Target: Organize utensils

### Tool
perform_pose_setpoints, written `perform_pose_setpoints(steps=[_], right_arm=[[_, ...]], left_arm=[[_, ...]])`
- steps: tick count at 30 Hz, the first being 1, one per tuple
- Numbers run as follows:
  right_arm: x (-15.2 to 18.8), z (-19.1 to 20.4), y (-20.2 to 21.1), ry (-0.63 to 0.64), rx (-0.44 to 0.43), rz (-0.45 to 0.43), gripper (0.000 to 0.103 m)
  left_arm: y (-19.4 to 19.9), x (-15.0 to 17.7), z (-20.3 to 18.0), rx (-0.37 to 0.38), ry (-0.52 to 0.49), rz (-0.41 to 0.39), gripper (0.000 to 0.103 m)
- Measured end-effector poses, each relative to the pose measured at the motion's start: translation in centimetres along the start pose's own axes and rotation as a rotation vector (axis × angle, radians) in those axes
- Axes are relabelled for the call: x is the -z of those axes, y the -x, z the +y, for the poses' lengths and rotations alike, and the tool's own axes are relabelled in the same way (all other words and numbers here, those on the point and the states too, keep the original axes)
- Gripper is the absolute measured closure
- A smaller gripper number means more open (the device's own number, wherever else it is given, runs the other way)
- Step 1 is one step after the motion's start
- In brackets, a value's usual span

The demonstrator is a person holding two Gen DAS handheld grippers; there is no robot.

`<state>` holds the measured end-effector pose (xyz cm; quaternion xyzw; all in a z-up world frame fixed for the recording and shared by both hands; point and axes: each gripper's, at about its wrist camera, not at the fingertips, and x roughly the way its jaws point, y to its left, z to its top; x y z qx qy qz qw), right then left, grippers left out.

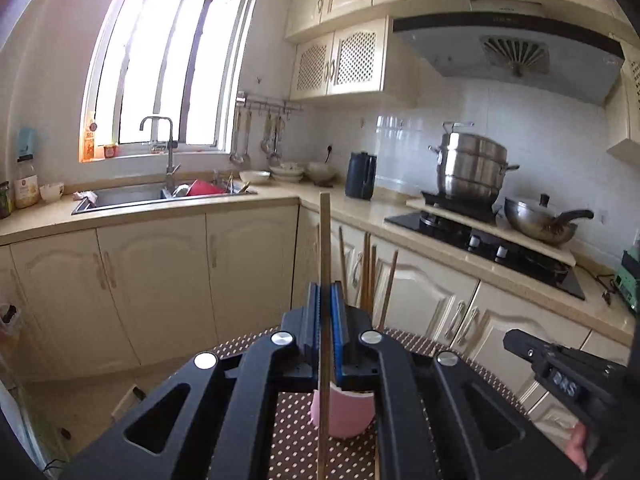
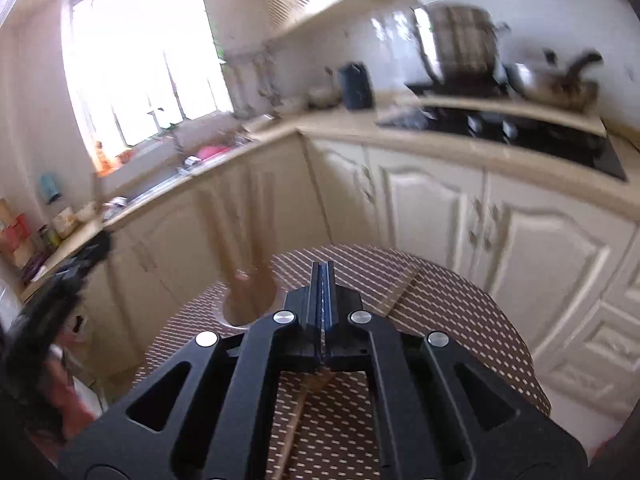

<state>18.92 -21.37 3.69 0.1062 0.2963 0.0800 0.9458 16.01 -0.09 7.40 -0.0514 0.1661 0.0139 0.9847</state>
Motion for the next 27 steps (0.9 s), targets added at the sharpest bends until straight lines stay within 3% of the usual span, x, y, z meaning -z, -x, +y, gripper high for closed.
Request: perform_pose_setpoints(steps=[2,4,5,11,18,23,25,27], right_arm=[[0.3,-1.4,-2.3,-0.034,0.028,0.091,0.089],[0.9,-2.3,-4.1,-0.066,0.048,0.134,0.043],[1.3,-2.5,-5.1,-0.062,0.072,0.149,0.042],[2.0,-3.2,-11.9,-0.065,0.129,0.306,0.042],[1.1,-2.6,-19.1,-0.029,0.212,0.424,0.044],[1.5,-2.2,-21.9,-0.021,0.246,0.480,0.061],[1.5,-1.7,-22.4,0.030,0.294,0.449,0.087],[1.6,-1.4,-22.5,0.052,0.285,0.433,0.095]], left_arm=[[-0.5,0.5,0.4,0.008,-0.002,0.032,0.097],[-1.1,1.0,0.9,0.019,0.002,0.070,0.097],[-1.4,1.2,1.1,0.019,0.002,0.085,0.097],[-3.4,1.6,2.6,0.005,0.004,0.158,0.097],[-6.3,1.7,4.1,-0.010,0.013,0.215,0.097],[-8.7,1.9,5.1,-0.022,0.013,0.254,0.097],[-9.4,1.9,5.4,-0.023,0.015,0.260,0.097],[-10.0,2.0,5.7,-0.027,0.021,0.265,0.097]])
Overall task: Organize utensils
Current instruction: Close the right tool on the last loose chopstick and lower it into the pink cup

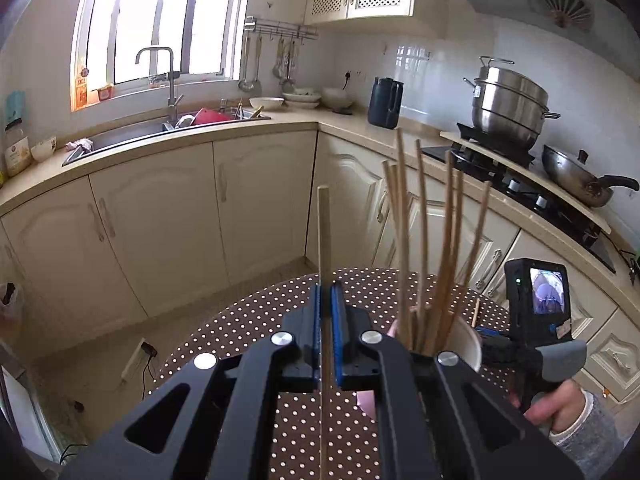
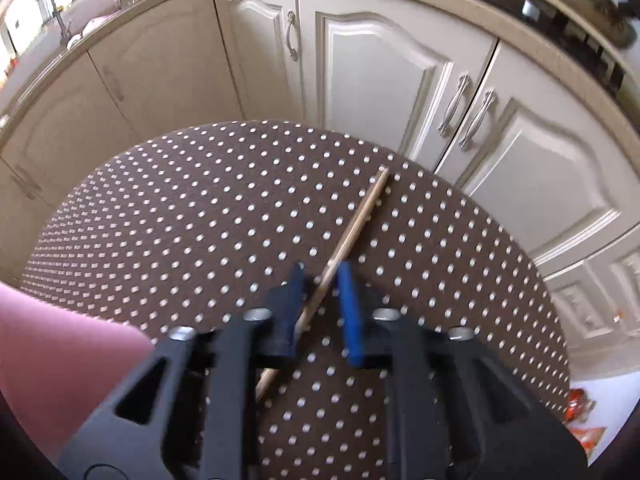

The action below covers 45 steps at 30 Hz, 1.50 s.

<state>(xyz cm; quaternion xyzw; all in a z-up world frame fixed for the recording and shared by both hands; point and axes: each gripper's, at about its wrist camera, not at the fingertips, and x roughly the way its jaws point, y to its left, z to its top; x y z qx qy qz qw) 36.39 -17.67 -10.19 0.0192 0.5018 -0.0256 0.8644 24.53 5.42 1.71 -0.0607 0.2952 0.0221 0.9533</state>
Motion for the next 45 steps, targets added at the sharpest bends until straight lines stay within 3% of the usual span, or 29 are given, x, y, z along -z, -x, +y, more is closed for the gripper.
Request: perform_pose_setpoints(steps=[4,10,20,25,36,45], right_arm=[[1.1,-1.4,0.9,-0.043,-0.120,-0.015,0.097],[2.2,-2.5,6.0,-0.058,-0.209,-0.168,0.097],[2.6,-2.3,16.5,-0.090,-0.310,-0.511,0.097],[2.4,-1.2,20.1,-0.107,-0.322,-0.674,0.097],[1.7,1.3,20.6,-0.183,-0.307,-0.884,0.097],[0.7,2.7,20.0,-0.197,-0.334,-0.965,0.097]], left_arm=[[-0.4,0.0,0.4,-0.005,0.012,0.004,0.097],[0.2,-0.2,-0.2,-0.013,0.006,-0.001,0.097],[3.9,-1.8,-2.2,0.002,-0.016,-0.085,0.097],[5.9,-3.0,-3.0,0.014,-0.023,-0.124,0.097],[9.4,-6.8,-4.3,0.016,0.001,-0.215,0.097],[9.5,-8.7,-4.1,0.065,0.072,-0.269,0.097]])
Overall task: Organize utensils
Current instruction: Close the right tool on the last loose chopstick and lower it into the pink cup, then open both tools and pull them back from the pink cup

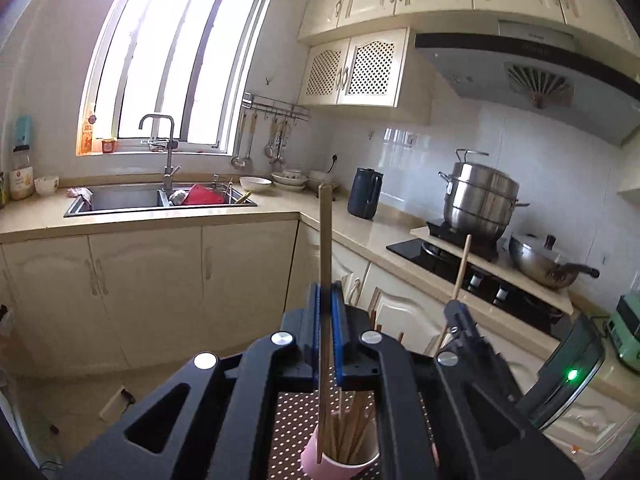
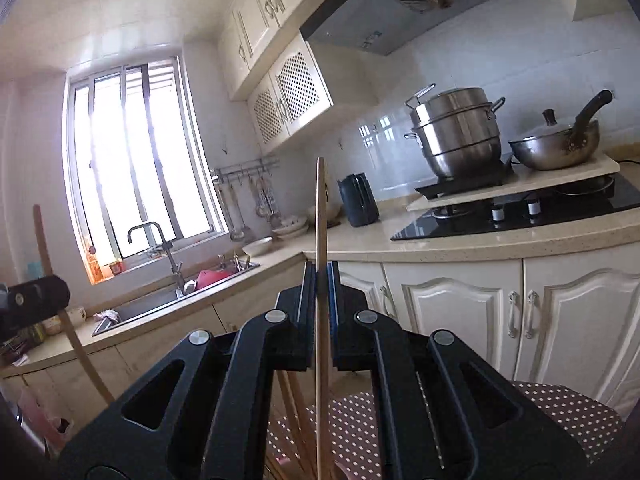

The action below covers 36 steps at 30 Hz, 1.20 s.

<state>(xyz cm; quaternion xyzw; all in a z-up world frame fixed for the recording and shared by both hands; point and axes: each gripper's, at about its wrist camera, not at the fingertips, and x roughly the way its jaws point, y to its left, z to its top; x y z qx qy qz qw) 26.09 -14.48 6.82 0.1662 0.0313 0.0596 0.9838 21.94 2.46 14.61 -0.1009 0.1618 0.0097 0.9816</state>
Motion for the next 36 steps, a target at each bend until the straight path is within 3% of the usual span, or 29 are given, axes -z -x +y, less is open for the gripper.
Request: perform_pose_setpoints(steps=[8,15,19,20,21,22,23,25,33,36], right_arm=[[2.1,0.2,-0.8,0.052,-0.023,0.000,0.097],[5.9,-0.6,-0.7,0.148,-0.052,0.151,0.097],[7.6,-1.3,0.2,0.258,-0.098,0.302,0.094],[7.7,-1.5,0.5,0.269,-0.094,0.312,0.092],[7.7,-1.9,0.9,0.281,-0.085,0.326,0.077],[7.6,-2.3,1.3,0.287,-0.080,0.338,0.045],[7.4,-2.9,1.9,0.280,-0.072,0.336,0.036],[7.1,-3.7,2.9,0.271,-0.058,0.324,0.036],[6.0,-5.5,5.6,0.182,-0.069,0.357,0.035],[5.5,-5.8,6.9,0.150,-0.076,0.345,0.027]], left_arm=[[-2.6,0.6,0.5,0.007,0.041,0.028,0.097],[-5.4,4.0,-0.3,-0.011,-0.028,0.127,0.097],[-6.5,6.6,-0.1,-0.013,-0.082,0.195,0.096],[-6.6,7.2,0.0,-0.007,-0.090,0.205,0.096],[-6.5,7.6,0.1,-0.005,-0.096,0.206,0.095],[-6.3,8.2,0.3,-0.014,-0.114,0.201,0.093],[-6.1,8.7,0.3,-0.023,-0.132,0.196,0.091],[-5.7,9.5,0.3,-0.035,-0.150,0.193,0.077],[-4.2,11.5,0.8,-0.031,-0.161,0.214,0.073],[-3.1,12.2,0.8,-0.029,-0.175,0.208,0.068]])
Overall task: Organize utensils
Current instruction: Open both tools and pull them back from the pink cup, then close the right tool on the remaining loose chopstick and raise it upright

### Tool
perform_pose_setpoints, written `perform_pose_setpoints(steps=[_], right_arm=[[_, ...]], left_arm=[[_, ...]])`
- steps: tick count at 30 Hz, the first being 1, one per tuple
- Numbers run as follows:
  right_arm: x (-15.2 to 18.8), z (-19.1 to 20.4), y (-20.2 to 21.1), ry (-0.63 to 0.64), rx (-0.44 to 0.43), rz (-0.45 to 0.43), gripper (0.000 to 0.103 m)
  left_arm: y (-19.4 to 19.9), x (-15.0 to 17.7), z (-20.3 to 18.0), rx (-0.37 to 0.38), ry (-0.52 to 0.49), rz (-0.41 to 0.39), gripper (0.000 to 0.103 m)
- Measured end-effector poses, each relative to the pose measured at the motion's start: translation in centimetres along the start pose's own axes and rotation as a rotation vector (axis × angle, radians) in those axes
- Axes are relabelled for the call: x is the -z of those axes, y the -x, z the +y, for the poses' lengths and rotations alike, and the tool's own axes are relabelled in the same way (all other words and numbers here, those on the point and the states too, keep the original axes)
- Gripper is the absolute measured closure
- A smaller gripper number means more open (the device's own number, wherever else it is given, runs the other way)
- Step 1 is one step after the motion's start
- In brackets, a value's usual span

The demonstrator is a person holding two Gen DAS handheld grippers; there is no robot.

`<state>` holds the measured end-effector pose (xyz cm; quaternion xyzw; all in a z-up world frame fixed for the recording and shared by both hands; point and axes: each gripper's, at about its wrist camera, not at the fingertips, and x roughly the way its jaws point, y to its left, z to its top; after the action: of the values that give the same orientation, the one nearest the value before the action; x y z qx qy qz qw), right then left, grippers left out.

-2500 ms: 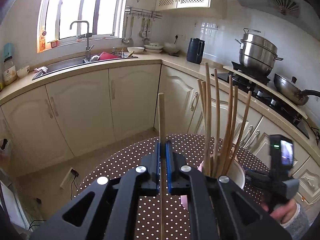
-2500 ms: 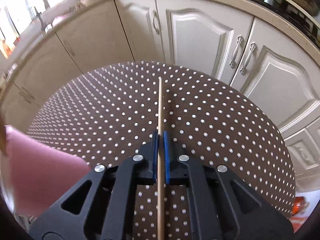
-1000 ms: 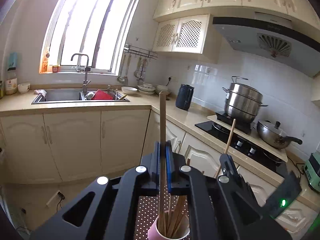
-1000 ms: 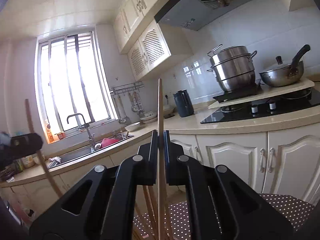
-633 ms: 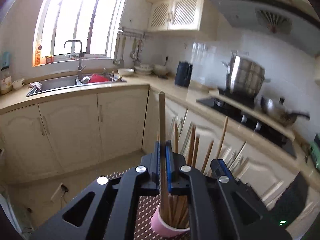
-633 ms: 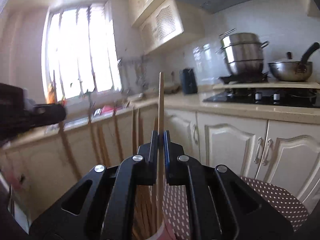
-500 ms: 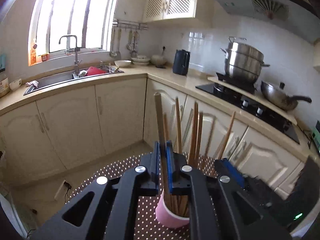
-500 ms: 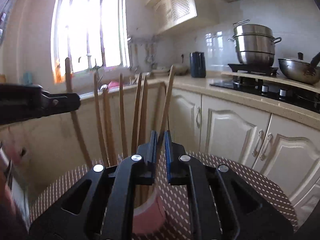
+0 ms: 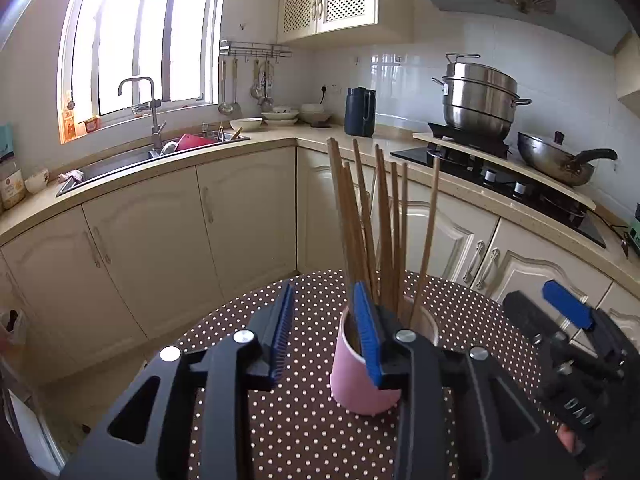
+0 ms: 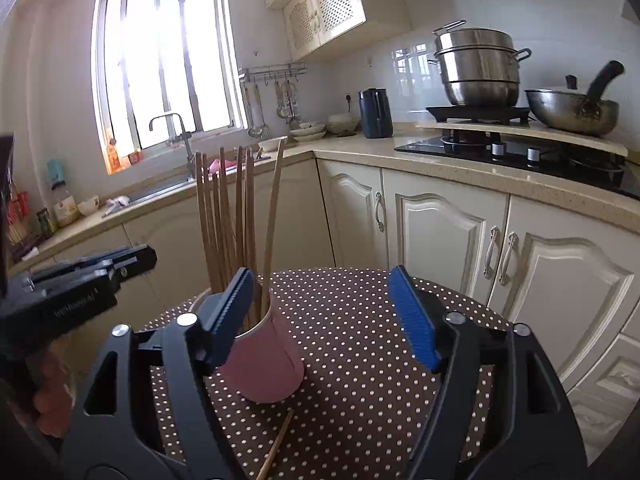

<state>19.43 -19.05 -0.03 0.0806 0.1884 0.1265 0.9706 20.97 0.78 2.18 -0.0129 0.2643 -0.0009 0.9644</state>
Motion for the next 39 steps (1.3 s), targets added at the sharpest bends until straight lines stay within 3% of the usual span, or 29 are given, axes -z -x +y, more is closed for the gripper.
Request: perform_pose_setpoints(steps=[5,10,16,23,31,36,39], right_arm=[[0.2,0.0,2.0,-0.032,-0.017,0.005,0.018],[0.8,-0.1,3.1,-0.079,-0.017,0.064,0.013],[2.5,-0.6,3.0,-0.171,-0.043,0.191,0.013],[4.7,-0.2,3.4,-0.200,0.009,0.252,0.013],[7.1,1.9,3.2,-0.087,-0.018,0.339,0.013],[9.6,1.7,2.1,-0.146,-0.037,0.445,0.013],[10.6,1.8,1.5,-0.133,0.017,0.489,0.013]], left_arm=[[1.5,1.2,0.0,0.010,0.003,0.000,0.063],[2.8,2.4,0.0,0.010,0.003,0.009,0.055],[3.8,4.5,0.7,0.015,0.016,0.042,0.051],[4.4,7.1,1.8,0.008,0.026,0.088,0.049],[4.0,9.9,2.3,0.055,0.022,0.151,0.049],[3.8,11.3,2.7,0.067,0.027,0.179,0.049],[3.6,12.3,3.1,0.066,0.027,0.200,0.049]])
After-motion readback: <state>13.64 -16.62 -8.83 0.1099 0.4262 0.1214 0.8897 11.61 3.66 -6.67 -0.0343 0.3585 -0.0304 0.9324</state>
